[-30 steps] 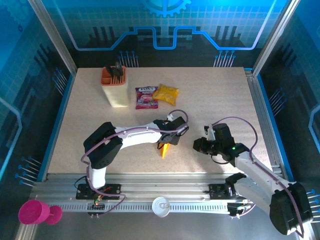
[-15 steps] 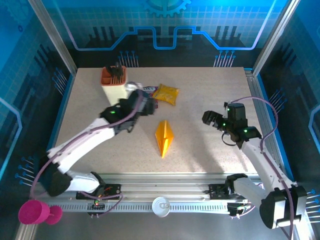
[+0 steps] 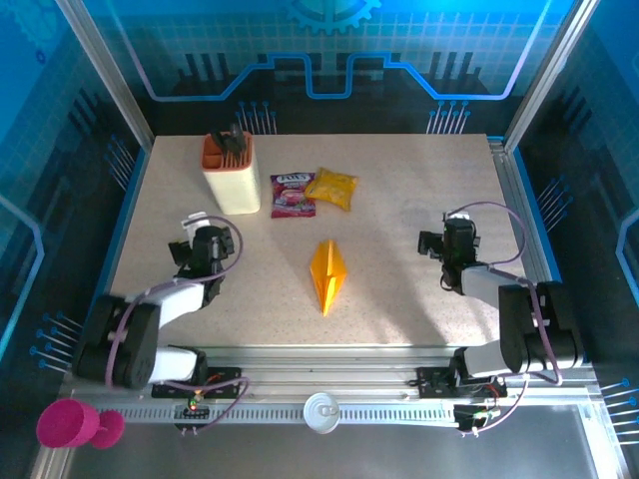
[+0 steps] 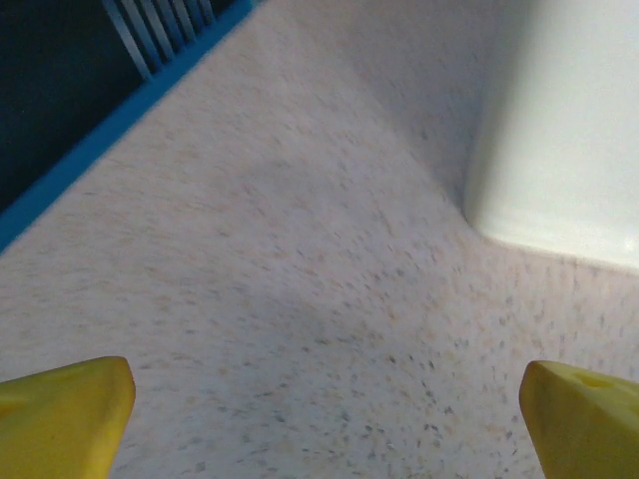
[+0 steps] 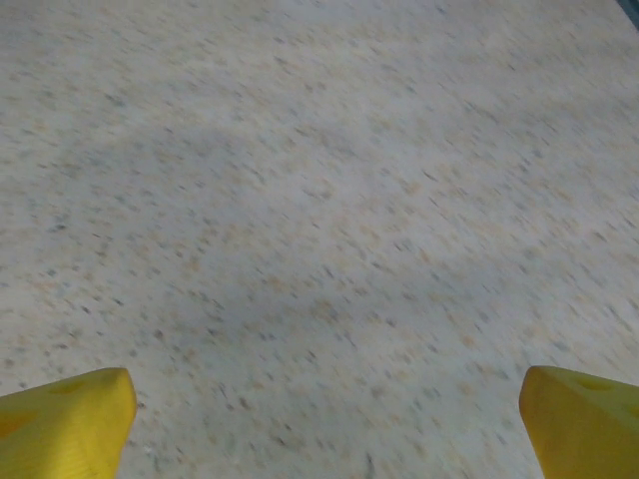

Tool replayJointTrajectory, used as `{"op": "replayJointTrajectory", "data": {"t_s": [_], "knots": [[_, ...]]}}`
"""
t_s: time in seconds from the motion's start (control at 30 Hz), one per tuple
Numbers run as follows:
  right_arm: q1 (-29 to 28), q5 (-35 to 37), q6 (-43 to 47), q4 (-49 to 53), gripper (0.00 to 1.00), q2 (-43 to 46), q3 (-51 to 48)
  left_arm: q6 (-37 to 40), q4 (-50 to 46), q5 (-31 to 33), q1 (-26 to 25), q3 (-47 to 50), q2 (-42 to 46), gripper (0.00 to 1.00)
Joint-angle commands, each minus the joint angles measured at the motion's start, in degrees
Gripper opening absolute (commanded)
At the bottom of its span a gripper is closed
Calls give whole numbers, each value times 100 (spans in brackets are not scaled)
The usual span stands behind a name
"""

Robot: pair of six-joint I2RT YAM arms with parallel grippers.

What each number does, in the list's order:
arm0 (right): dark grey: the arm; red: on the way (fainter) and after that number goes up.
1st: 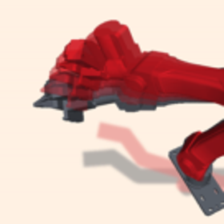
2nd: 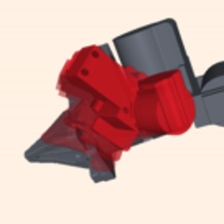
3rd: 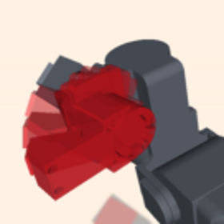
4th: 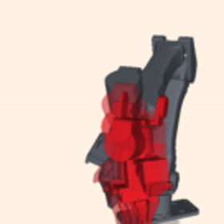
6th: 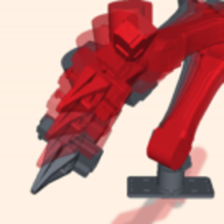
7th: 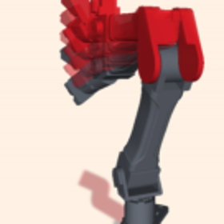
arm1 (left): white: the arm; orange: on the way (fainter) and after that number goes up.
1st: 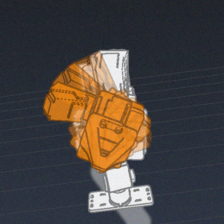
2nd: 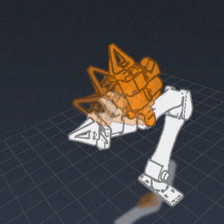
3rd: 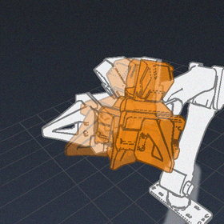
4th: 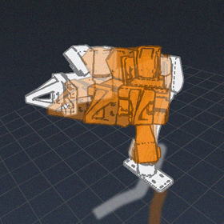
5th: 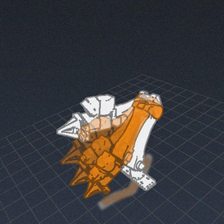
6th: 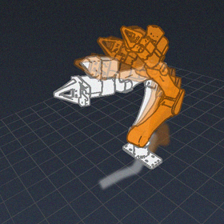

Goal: Fold a paper plane with a square sheet of paper (pick it up from the middle)
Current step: Reset both arms

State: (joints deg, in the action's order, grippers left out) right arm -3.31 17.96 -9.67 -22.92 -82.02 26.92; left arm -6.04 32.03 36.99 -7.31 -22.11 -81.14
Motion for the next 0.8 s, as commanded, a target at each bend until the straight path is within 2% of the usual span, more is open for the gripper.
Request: {"op": "replayJointTrajectory", "data": {"t_s": [0.0,0.07,0.13,0.17,0.2,0.27,0.33,0.4,0.7,0.77], "knots": [[69,-942,696,-2128,99,-225,-254,658,1785,-915,37,-127,-538,100],[61,-1043,782,-3628,99,-691,-724,653,1504,-1499,184,-287,-587,100],[127,-1173,721,-2959,99,-461,-619,464,1675,-2252,501,-107,-564,100],[127,-1179,736,-2809,99,-542,-470,509,2478,-2541,557,205,-764,100],[68,-1116,792,-2764,99,-571,-407,603,3060,-2414,524,373,-940,100],[41,-1089,798,-2742,99,-569,-402,465,2237,-2324,529,123,-754,100],[8,-983,826,-2738,99,-548,-422,417,2184,-2470,610,66,-783,100],[-284,-216,898,-2897,99,-616,-432,426,2209,-2470,617,62,-802,100],[-164,-497,835,-2739,99,-575,-392,596,2307,-2360,472,104,-806,100],[-243,-275,875,-2851,99,-586,-442,636,2282,-2540,463,93,-793,100]]}}
